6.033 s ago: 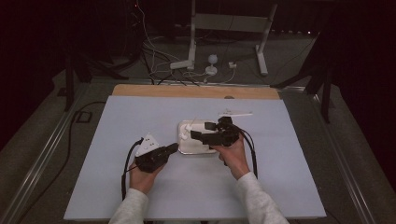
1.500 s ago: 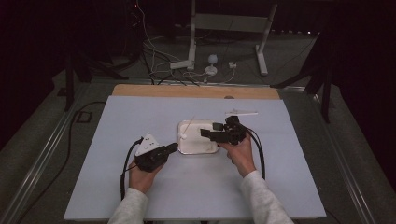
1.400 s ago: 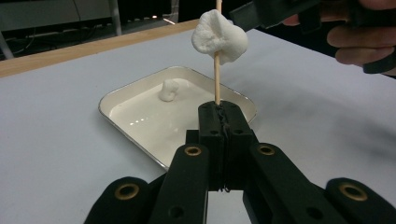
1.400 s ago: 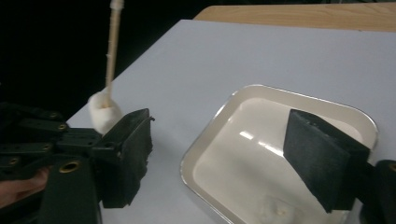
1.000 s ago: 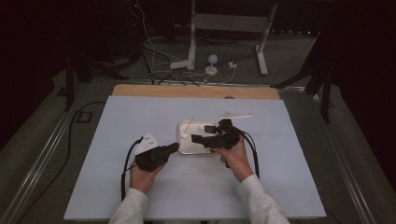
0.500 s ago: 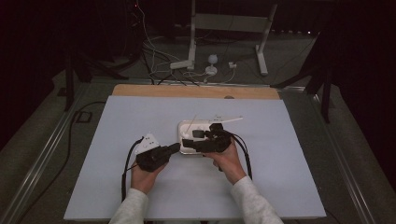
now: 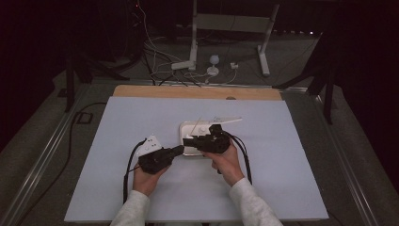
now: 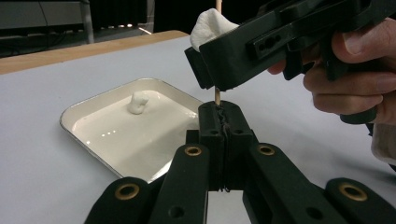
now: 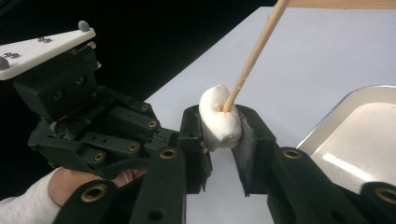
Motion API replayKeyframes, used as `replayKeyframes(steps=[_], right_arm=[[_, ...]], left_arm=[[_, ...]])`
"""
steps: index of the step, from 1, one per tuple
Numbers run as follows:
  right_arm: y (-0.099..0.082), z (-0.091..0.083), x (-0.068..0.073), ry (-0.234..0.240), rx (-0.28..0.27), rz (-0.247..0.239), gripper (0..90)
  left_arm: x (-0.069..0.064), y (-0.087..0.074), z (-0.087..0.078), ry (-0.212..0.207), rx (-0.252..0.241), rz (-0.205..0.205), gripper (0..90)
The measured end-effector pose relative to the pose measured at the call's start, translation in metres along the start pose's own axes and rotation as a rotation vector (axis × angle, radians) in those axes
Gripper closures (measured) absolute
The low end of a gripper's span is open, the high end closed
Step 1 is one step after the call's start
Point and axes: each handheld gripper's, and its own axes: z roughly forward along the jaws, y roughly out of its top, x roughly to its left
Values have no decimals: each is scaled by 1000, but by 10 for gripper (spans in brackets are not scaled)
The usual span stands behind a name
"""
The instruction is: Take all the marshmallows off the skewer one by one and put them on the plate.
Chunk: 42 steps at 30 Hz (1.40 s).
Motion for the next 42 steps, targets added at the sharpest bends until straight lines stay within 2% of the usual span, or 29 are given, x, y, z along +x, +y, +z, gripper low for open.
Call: replayKeyframes(steps=[11, 20, 21, 22, 23, 25, 31, 36, 42], right_arm=[[3, -5, 5, -37, -35, -25, 786], [4, -8, 7, -58, -61, -23, 795], [5, -11, 6, -70, -86, -16, 800], [5, -11, 6, -70, -86, -16, 800], [6, -15, 5, -76, -116, -1, 801], [11, -26, 0, -74, -163, 28, 802], [21, -46, -1, -111, -168, -11, 801], [24, -48, 0, -121, -171, -25, 802], [25, -48, -2, -116, -185, -8, 802]], left_arm=[[0, 0, -2, 8, 4, 39, 900], [-1, -1, -2, 31, 24, 73, 900], [0, -2, -2, 37, 34, 81, 900], [0, -2, -2, 48, 51, 92, 900], [0, -4, -2, 60, 65, 103, 900], [1, -6, -3, 55, 68, 99, 900], [-3, -4, 0, 42, 61, 121, 900], [-2, -4, -2, 44, 61, 129, 900], [0, -4, -4, 61, 69, 144, 900]])
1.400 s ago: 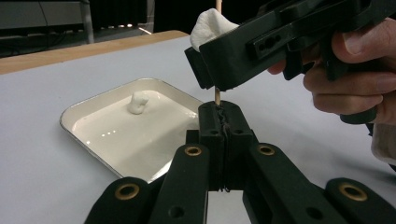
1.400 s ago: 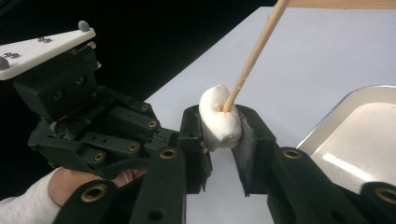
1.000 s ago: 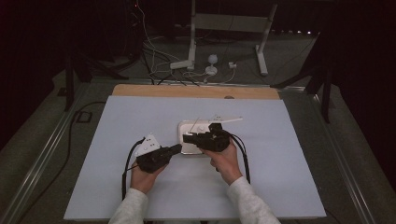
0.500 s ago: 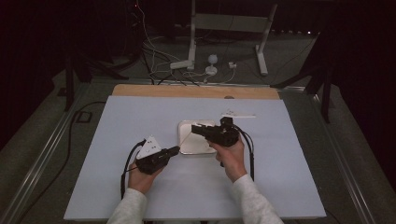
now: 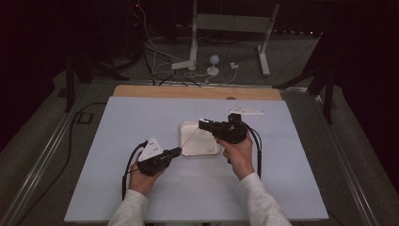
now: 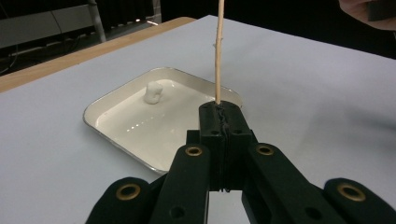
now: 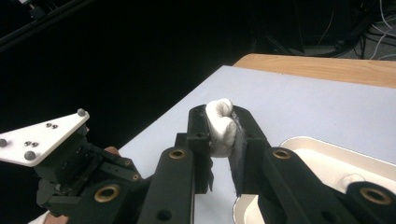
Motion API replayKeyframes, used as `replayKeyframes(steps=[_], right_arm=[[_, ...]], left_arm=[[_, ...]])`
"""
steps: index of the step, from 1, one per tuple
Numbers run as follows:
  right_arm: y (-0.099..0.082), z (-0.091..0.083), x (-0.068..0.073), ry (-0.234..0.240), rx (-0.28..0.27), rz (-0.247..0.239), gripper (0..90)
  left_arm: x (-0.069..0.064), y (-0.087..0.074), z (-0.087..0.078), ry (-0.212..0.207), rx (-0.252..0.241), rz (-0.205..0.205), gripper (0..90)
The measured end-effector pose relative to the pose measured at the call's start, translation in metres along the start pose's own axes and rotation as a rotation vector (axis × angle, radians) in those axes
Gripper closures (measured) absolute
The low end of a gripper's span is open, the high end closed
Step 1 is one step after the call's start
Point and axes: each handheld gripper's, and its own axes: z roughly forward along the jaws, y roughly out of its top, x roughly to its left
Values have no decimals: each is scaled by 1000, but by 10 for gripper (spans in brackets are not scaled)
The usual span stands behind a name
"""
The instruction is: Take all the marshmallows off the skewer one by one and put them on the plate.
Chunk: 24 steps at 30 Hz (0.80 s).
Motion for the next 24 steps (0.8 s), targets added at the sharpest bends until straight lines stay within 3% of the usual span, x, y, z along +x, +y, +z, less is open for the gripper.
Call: replayKeyframes(steps=[12, 14, 16, 20, 24], right_arm=[[4, -7, -4, -16, -31, 3, 805], [6, -13, -6, -24, -65, 10, 806], [11, -22, -9, -28, -85, 12, 806], [13, -29, -12, -62, -53, -22, 800], [7, -25, -16, -100, -12, -40, 791]], left_arm=[[2, -2, -1, 20, 23, 11, 900], [5, -7, -2, 40, 42, -3, 900], [9, -8, -6, 48, 27, -29, 900], [11, -7, -8, 62, 10, -59, 900], [9, -5, -8, 66, 6, -68, 900]])
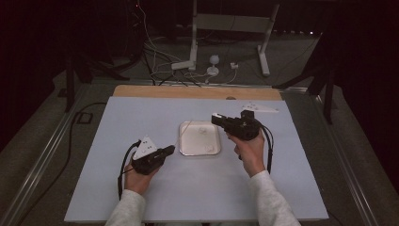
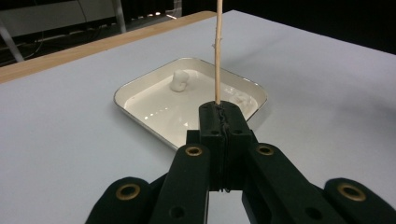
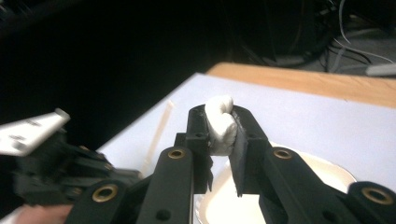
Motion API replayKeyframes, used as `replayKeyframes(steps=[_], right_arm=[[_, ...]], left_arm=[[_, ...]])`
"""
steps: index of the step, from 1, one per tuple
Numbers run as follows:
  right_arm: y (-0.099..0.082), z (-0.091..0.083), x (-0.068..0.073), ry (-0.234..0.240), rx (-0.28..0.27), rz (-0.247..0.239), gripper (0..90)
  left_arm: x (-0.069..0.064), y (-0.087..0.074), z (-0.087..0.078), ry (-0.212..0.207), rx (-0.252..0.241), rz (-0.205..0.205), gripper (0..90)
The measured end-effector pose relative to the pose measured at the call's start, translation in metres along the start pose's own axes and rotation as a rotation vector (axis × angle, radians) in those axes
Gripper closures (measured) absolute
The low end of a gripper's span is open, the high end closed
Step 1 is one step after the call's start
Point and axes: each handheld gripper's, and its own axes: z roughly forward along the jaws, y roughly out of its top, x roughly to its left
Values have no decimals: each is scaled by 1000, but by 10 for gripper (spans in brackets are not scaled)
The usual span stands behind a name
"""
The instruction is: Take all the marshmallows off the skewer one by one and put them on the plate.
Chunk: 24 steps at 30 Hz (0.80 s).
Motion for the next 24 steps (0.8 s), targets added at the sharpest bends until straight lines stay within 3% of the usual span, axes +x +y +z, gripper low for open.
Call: replayKeyframes(steps=[9, 16, 18, 21, 24], right_arm=[[-17, 19, -12, -86, 101, -25, 763], [-29, 39, -23, -142, 186, -33, 744], [-31, 46, -27, -159, 204, -26, 697], [-34, 52, -31, -173, 216, -12, 518], [-35, 52, -31, -182, 211, 3, 414]], left_arm=[[-1, 2, 4, -7, -12, -63, 900], [-5, 5, 8, -6, -7, -89, 900], [-6, 6, 11, -8, -5, -99, 900], [-6, 8, 14, -6, 3, -108, 900], [-5, 9, 16, 0, 2, -135, 900]])
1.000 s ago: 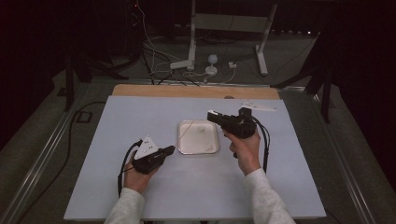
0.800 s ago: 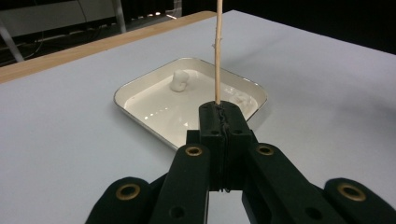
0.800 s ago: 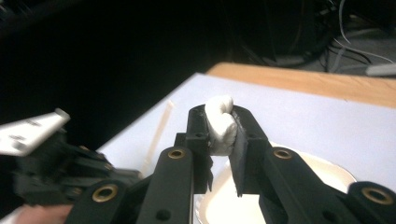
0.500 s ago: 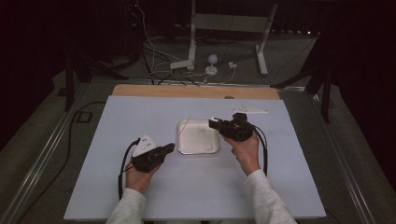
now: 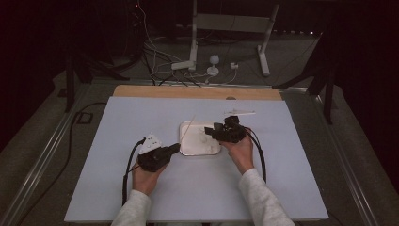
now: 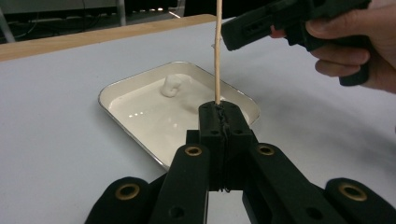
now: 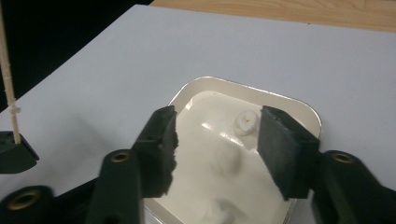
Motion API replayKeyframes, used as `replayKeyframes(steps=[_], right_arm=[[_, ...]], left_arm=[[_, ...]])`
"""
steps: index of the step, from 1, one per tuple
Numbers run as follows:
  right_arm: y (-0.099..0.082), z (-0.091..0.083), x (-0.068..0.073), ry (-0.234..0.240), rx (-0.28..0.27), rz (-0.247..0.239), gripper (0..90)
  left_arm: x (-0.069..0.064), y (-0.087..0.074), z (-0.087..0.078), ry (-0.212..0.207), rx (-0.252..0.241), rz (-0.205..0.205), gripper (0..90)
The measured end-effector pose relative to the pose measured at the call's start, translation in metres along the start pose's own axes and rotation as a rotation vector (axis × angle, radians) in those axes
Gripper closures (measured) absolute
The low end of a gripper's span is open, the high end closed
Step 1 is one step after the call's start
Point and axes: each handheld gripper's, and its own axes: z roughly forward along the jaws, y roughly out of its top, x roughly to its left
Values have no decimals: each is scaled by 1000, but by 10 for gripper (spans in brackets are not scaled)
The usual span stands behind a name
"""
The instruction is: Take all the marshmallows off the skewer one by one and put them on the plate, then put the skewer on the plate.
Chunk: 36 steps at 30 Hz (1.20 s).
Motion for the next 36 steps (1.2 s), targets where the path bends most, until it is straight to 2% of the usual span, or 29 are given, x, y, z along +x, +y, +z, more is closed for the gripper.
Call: replayKeyframes(steps=[5, 11, 24, 36], right_arm=[[1, -8, 5, 3, -25, -7, 209], [-2, -20, 13, 9, -45, -36, 109], [-18, -43, 15, 16, -56, -64, 46], [-31, -60, 14, 21, -69, -75, 41]], left_arm=[[2, 5, 5, 17, -11, -45, 900], [1, 12, 16, 40, -14, -96, 900], [-3, 17, 42, 74, 25, -162, 900], [-2, 15, 53, 110, 53, -211, 897]])
